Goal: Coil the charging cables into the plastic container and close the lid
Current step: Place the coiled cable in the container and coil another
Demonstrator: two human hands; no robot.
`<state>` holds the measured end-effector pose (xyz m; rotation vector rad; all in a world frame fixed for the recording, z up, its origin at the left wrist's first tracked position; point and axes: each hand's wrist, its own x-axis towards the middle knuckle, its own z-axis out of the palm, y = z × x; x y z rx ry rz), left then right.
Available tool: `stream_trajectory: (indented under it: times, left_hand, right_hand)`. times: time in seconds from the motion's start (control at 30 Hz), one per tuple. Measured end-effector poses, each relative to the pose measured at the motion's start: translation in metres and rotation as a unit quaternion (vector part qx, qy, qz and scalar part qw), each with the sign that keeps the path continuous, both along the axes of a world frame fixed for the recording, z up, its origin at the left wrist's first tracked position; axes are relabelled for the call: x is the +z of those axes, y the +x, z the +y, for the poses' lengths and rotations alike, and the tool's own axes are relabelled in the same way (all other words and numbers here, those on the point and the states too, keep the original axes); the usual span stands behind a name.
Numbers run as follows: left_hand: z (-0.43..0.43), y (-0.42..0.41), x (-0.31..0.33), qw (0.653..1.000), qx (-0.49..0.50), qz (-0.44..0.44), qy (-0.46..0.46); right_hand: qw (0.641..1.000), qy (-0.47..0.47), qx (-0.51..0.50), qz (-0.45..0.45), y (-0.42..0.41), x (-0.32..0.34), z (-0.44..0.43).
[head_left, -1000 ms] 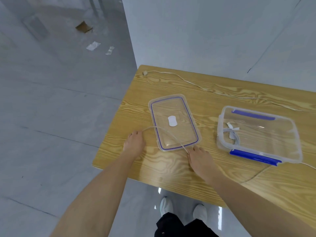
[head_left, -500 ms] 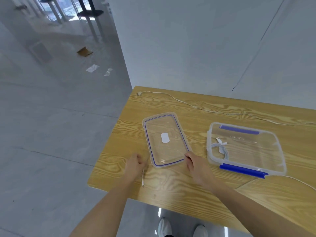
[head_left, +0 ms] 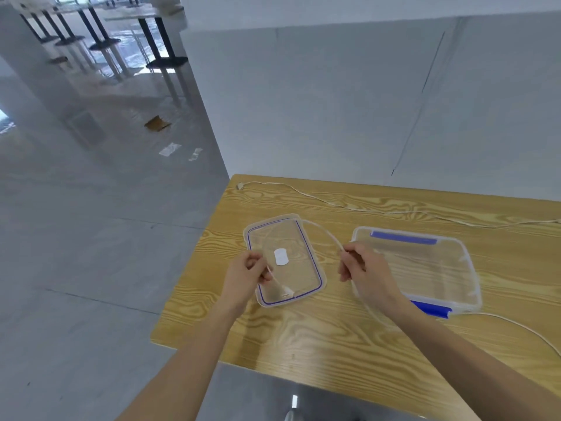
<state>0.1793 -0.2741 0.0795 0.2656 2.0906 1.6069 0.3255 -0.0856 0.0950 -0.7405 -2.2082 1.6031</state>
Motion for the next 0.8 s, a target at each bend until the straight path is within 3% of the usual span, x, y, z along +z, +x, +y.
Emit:
stream_trajectory:
  times: [0.23,0.43,0.6,0.8]
  left_hand:
    - [0.052,0.033,0.091,0.972,-0.027,-0.1,0.209]
    - [0.098,0.068,0.141,0.907,-0.032,-0.235,0.348]
    - [0.131,0.096,0.158,0.865,-0.047,-0.289,0.406]
    - [0.16,0.124,0.167,0.844,-0.055,-0.313,0.433]
  right_hand:
    - [0.984,-0.128,-0.017,0.119,0.021,0.064,0.022]
    - [0.963,-0.184,-0.059,0.19,0.04,0.101,0.034]
    - [0.951,-0.209,-0.058,0.22,0.06,0.116,0.041]
    - [0.925,-0.259,-0.075,0.267,0.078,0.135,0.051]
